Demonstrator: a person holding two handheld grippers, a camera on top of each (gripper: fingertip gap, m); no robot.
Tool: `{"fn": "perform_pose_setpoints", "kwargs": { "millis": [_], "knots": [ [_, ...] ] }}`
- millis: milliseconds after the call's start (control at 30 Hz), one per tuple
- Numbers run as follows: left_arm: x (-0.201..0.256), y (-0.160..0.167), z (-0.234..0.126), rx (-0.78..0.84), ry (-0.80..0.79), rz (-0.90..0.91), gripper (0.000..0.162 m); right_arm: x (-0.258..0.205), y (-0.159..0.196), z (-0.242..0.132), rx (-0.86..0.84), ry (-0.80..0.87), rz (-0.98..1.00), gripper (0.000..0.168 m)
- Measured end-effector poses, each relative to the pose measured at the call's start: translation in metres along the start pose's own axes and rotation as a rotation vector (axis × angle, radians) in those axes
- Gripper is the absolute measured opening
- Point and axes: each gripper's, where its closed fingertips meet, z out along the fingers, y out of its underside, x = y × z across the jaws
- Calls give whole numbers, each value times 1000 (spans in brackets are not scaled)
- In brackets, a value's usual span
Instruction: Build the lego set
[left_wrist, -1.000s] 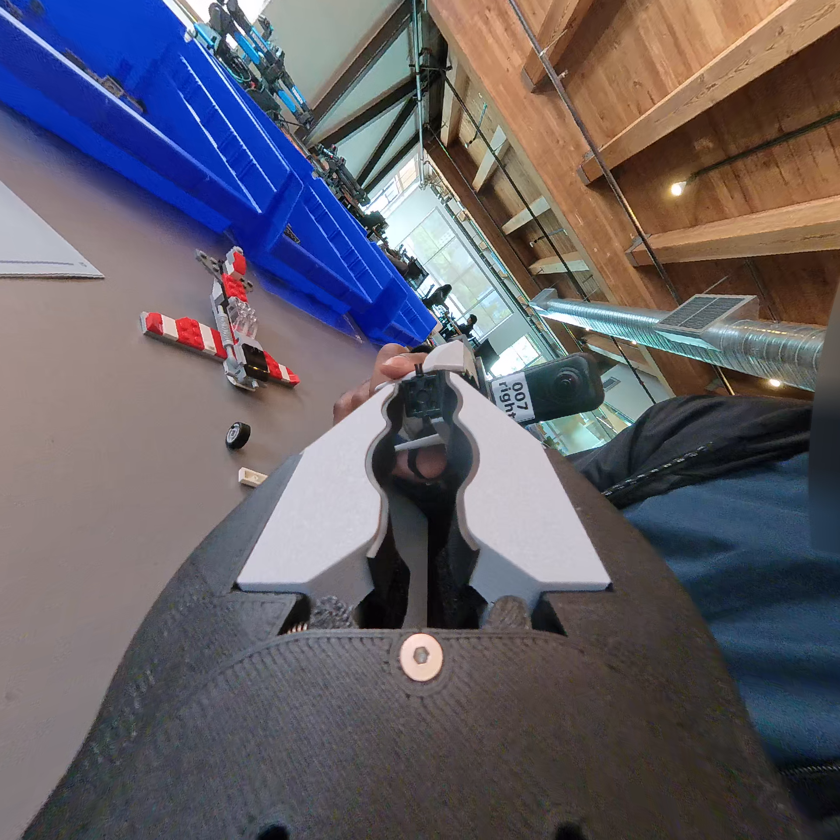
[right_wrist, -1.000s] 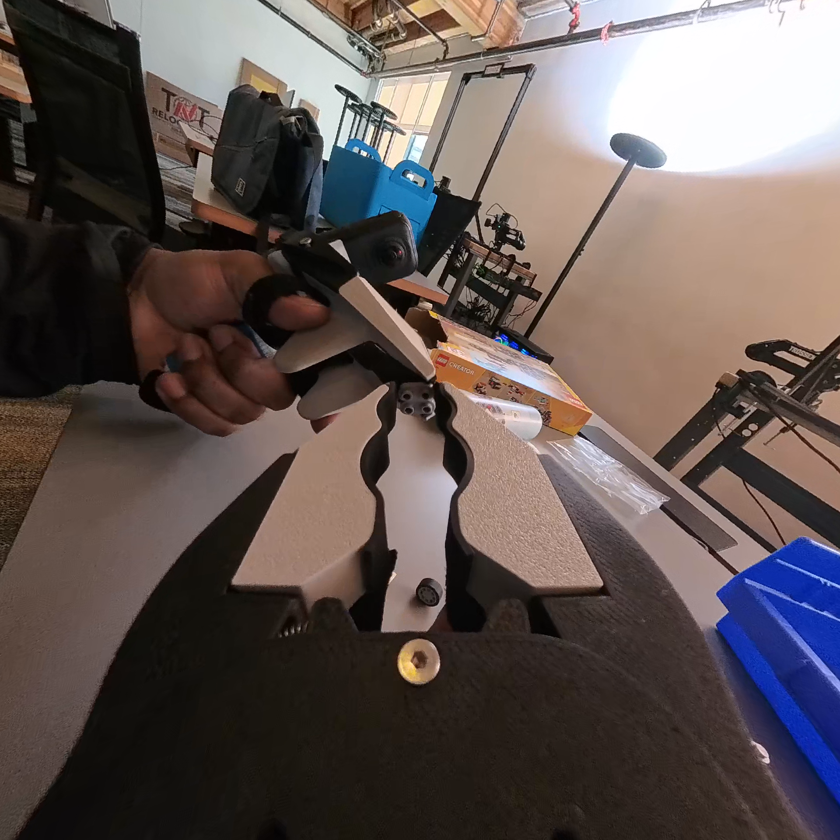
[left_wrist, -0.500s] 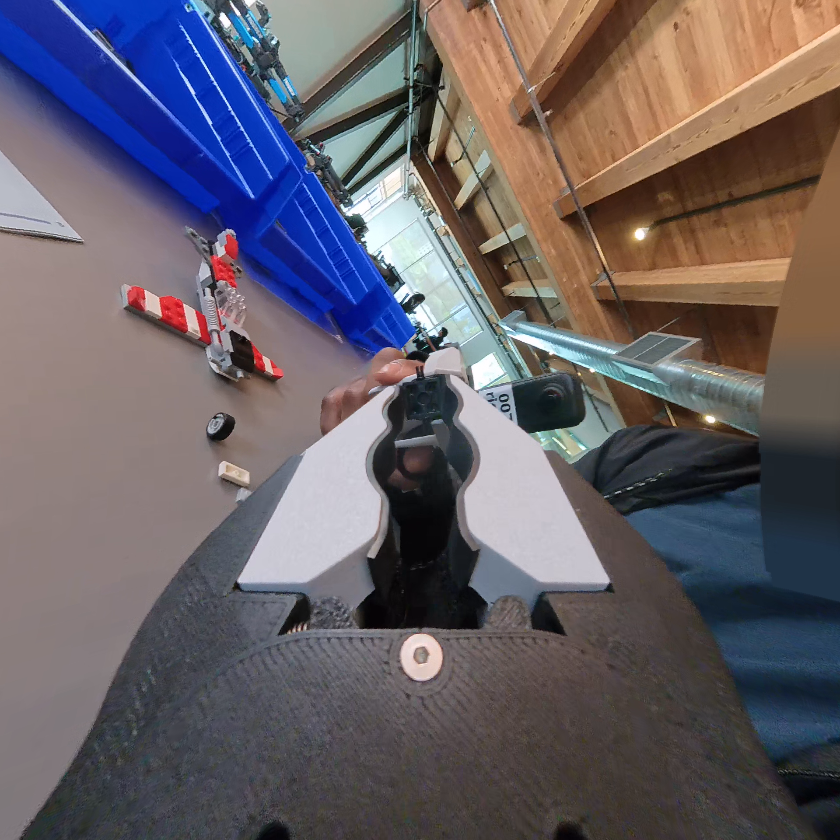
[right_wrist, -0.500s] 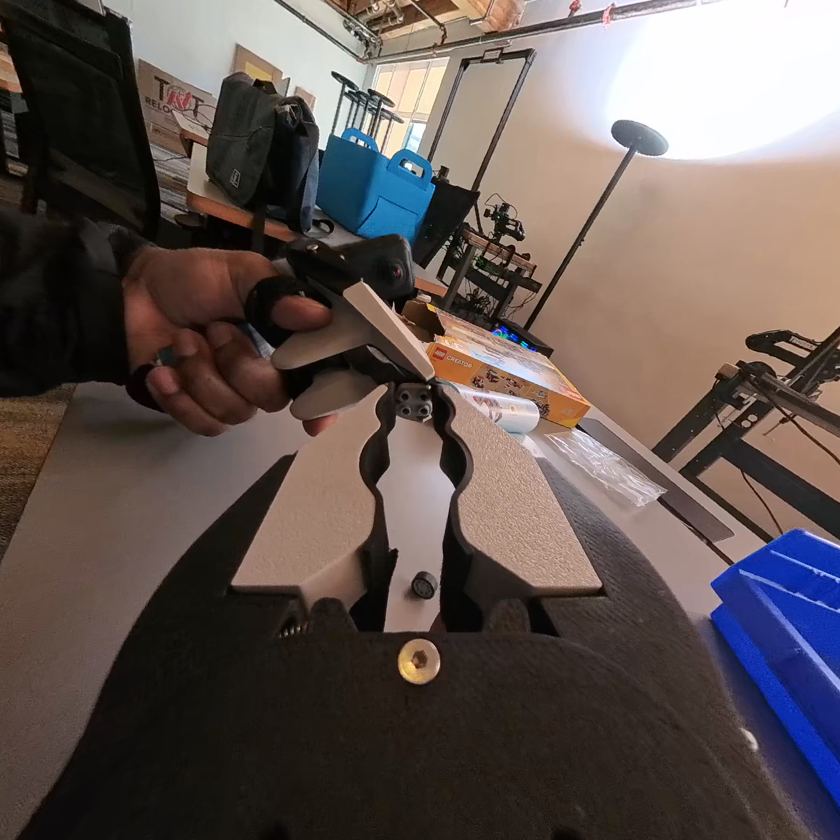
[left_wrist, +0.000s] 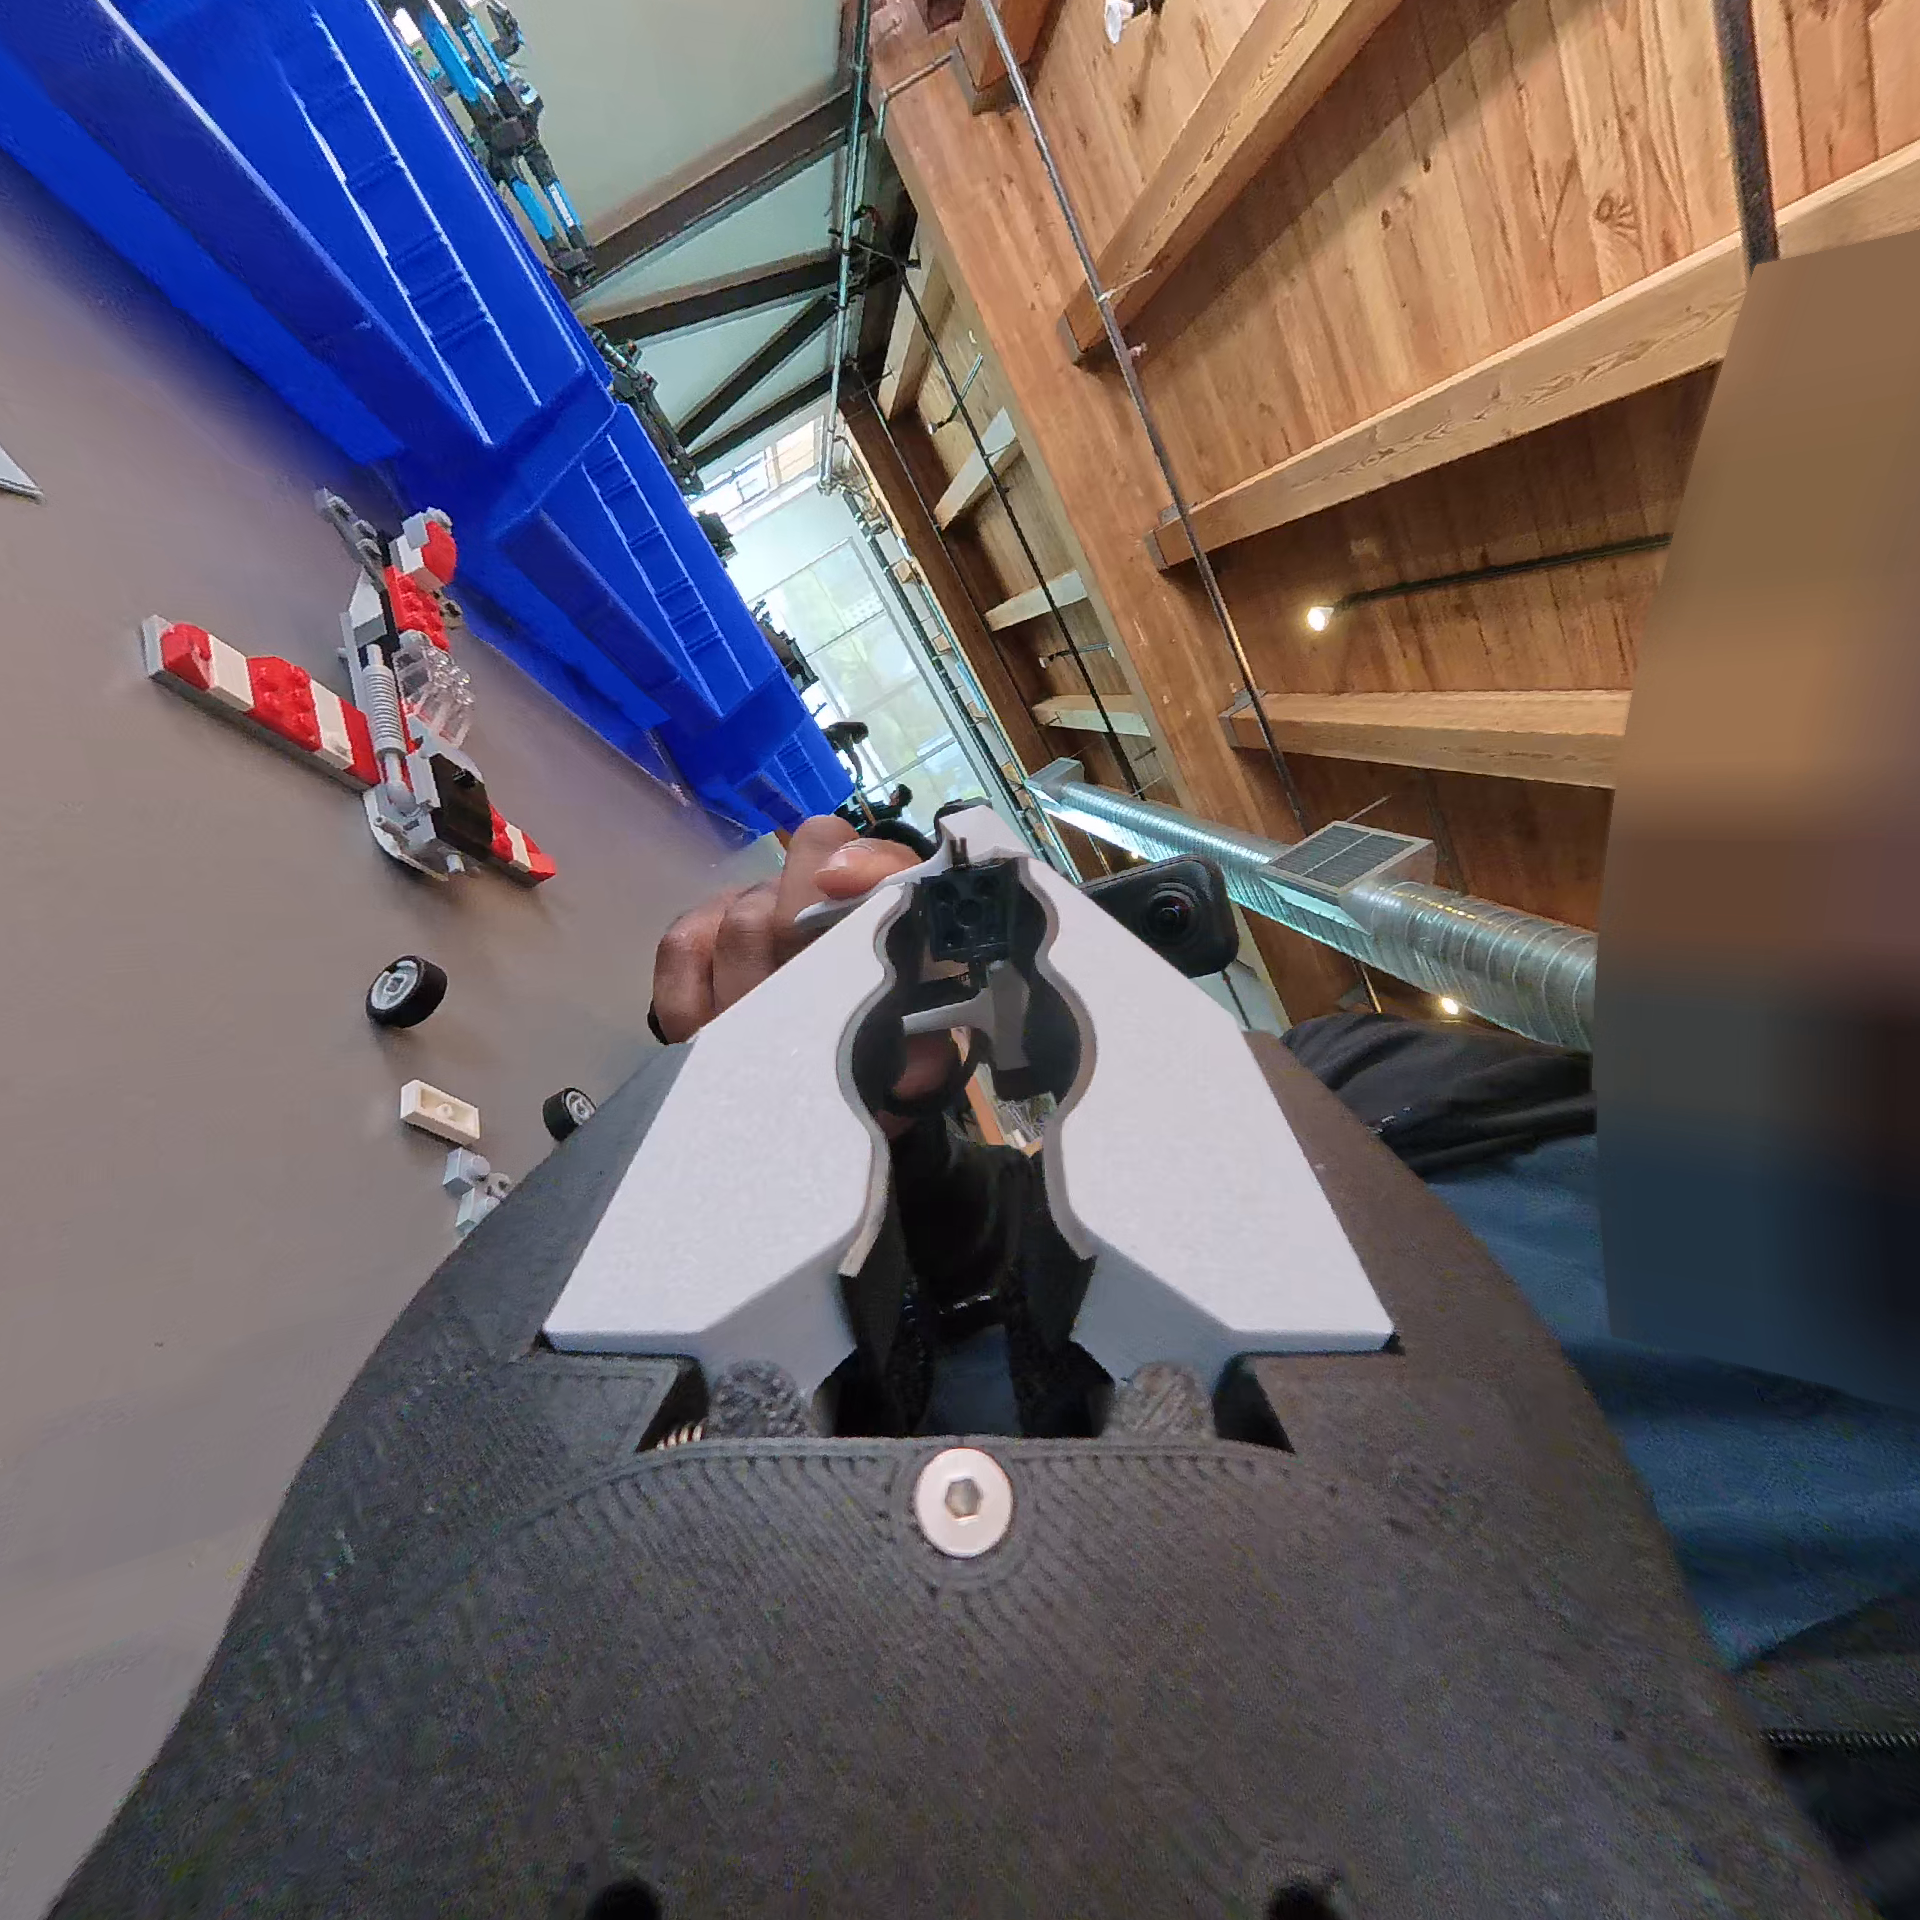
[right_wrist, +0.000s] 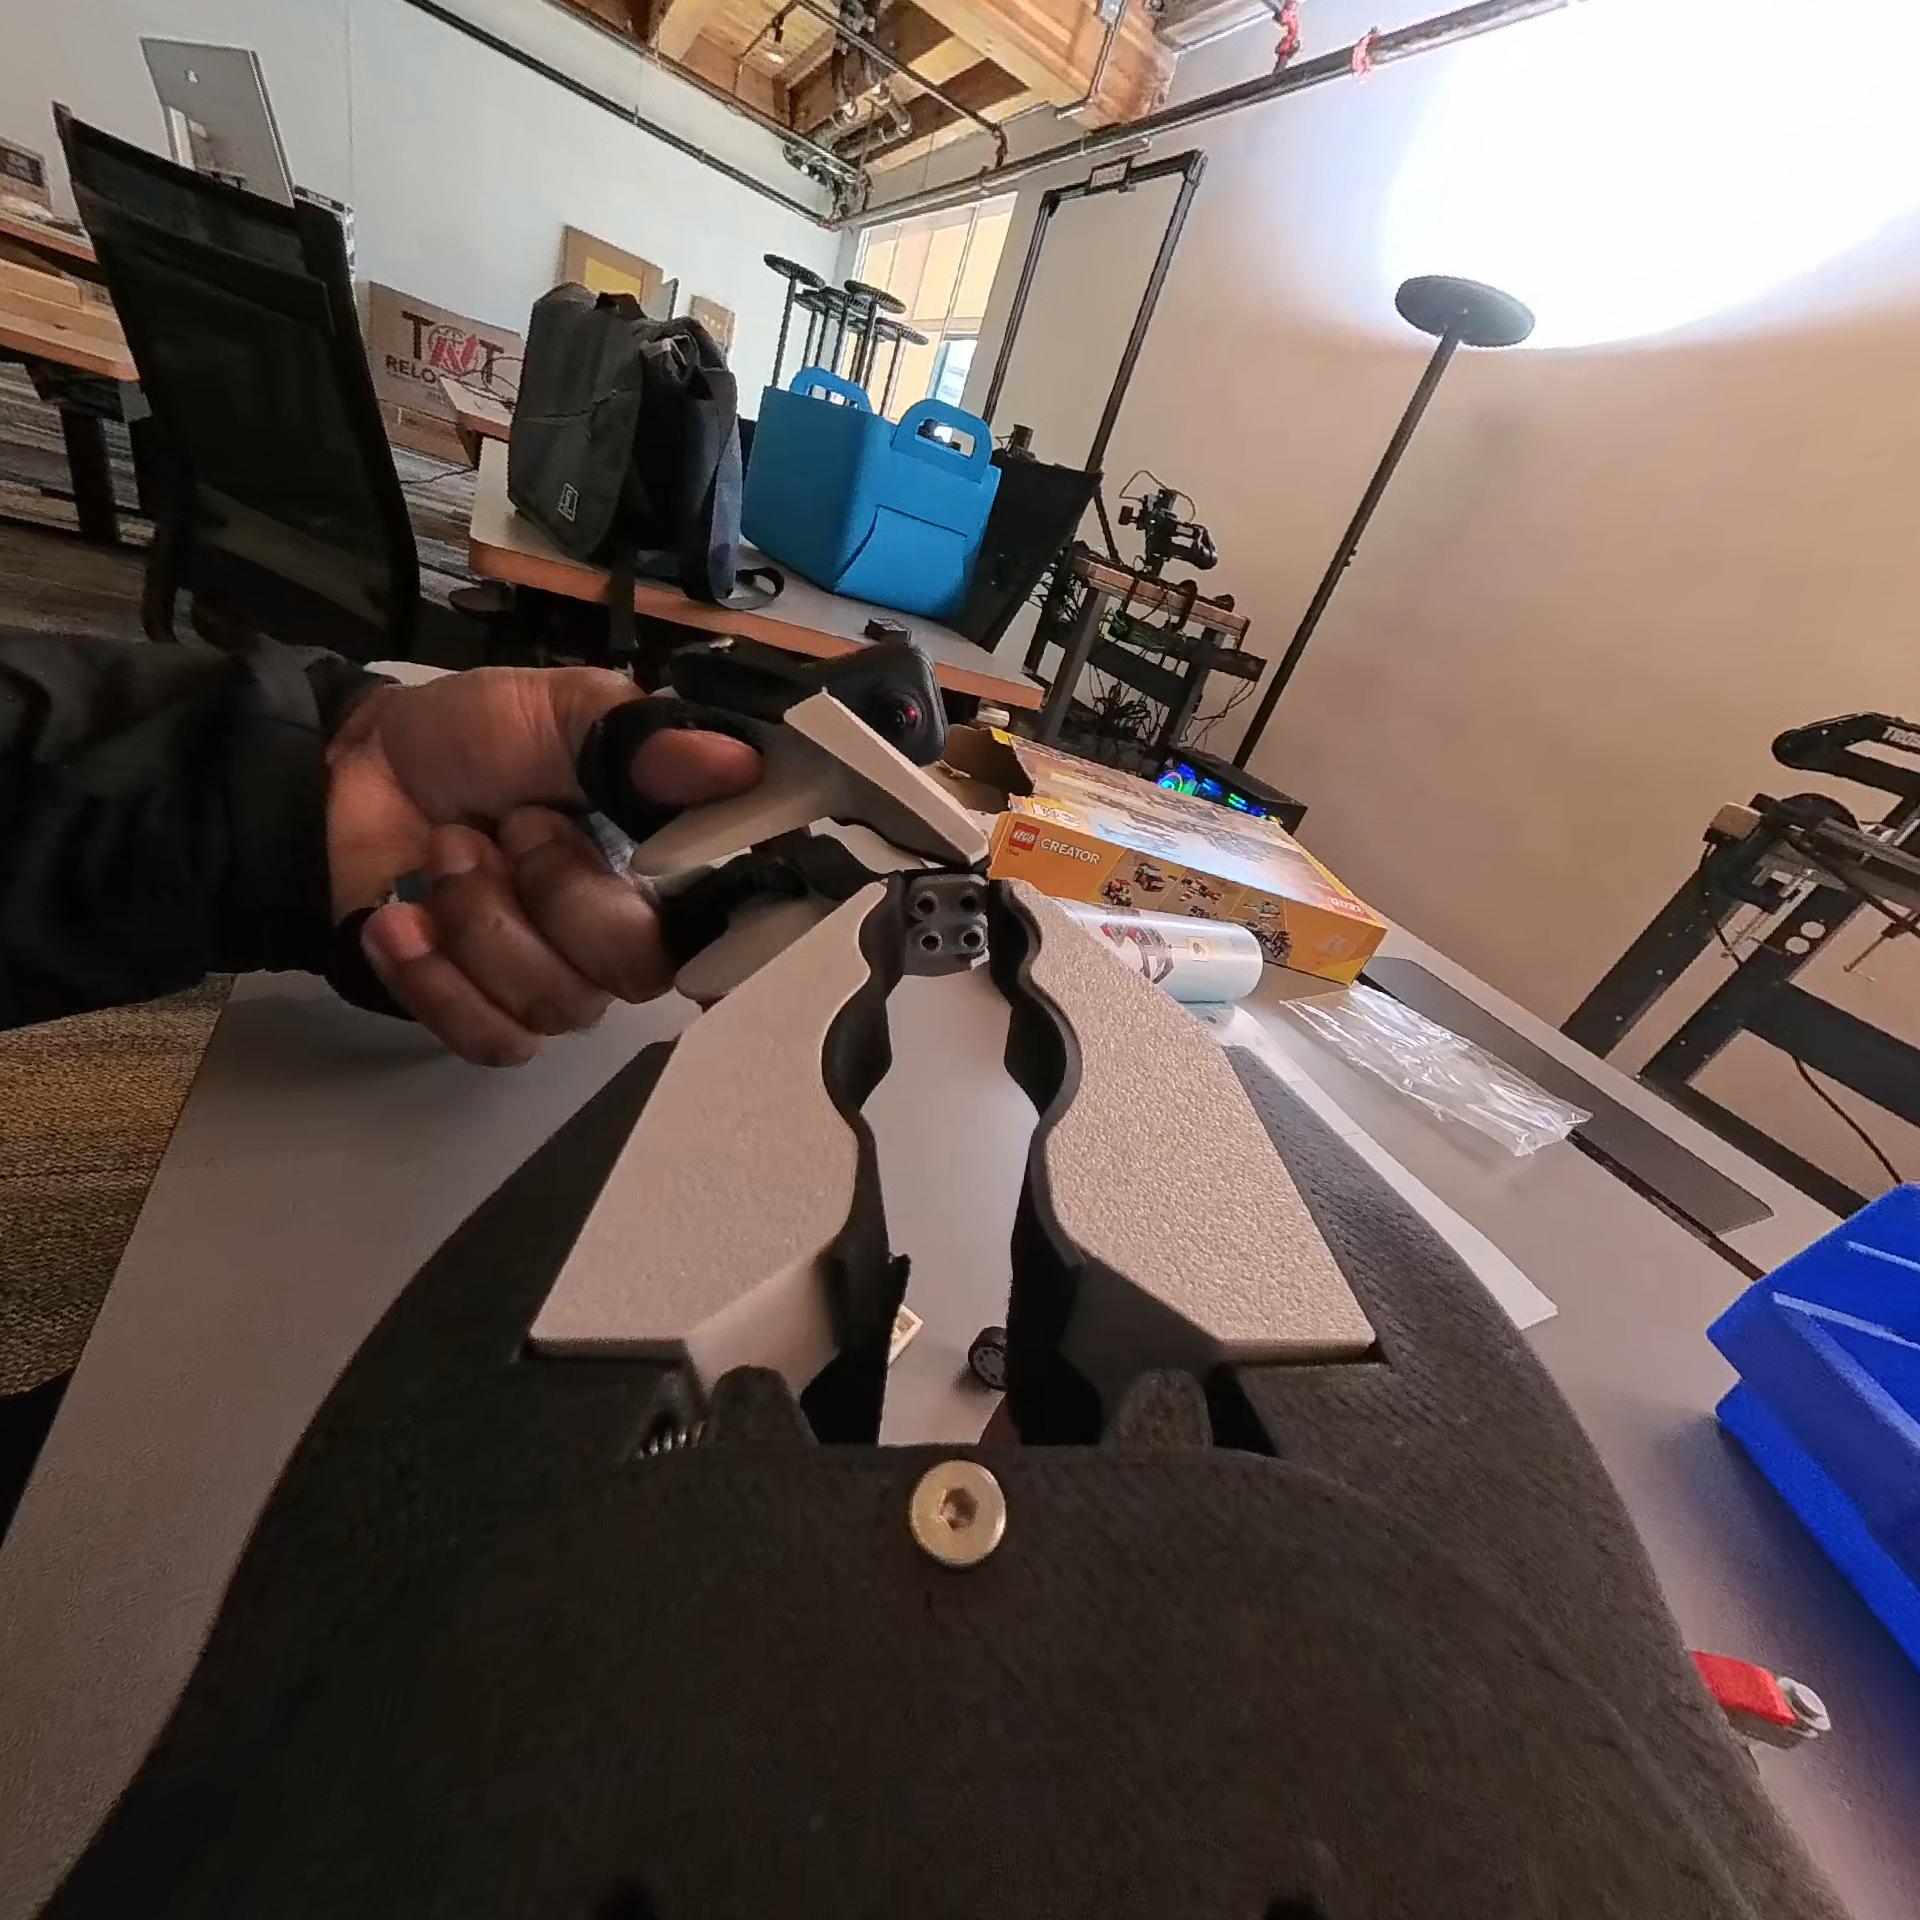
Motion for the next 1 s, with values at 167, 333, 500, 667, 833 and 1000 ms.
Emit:
{"fn": "perform_pose_setpoints", "kwargs": {
  "millis": [167,333,500,667,833,1000],
  "knots": [
    [-2,-1,0,8,-7,-6,17,1,1,0,-10,19,-20,16],
    [-3,-2,0,14,-23,-2,17,2,2,1,-27,54,-74,16],
    [-3,-3,1,25,-22,-11,17,4,2,1,-39,86,-117,16],
    [-2,-4,2,31,-6,-20,17,5,0,0,-25,83,-97,16],
    [-2,-4,1,32,-18,-14,16,4,1,0,-34,95,-126,16],
    [-4,-4,-1,26,-52,13,16,3,3,2,-40,97,-151,16]
  ]
}}
